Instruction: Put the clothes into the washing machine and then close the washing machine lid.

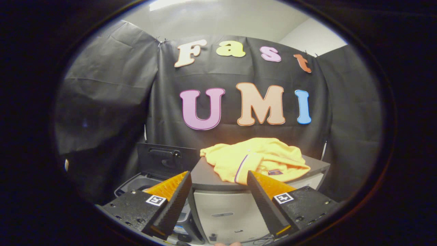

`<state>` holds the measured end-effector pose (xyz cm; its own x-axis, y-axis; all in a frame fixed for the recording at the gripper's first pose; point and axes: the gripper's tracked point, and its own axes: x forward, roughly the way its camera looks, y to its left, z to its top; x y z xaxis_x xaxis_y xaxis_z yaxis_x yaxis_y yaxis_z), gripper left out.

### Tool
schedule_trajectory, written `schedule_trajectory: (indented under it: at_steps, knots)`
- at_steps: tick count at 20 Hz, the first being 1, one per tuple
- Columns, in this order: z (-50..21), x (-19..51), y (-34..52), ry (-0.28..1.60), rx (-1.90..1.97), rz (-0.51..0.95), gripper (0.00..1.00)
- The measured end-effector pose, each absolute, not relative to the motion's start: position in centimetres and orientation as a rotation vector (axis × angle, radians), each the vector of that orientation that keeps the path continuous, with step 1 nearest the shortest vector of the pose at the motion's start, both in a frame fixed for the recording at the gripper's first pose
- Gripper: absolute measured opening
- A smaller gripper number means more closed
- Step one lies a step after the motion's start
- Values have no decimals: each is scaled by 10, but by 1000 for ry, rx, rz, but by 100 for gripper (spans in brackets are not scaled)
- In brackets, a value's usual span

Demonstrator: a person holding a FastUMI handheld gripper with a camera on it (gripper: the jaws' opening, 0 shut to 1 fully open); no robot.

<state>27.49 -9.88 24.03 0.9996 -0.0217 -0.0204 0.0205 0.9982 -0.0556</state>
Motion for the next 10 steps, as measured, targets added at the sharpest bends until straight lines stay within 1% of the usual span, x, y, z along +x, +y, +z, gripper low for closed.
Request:
schedule_trajectory:
  at_steps: [5,10]
  knots:
    - [252,323,-125,69,-110,-63,98]
    - [244,367,-162,178,-138,-127,97]
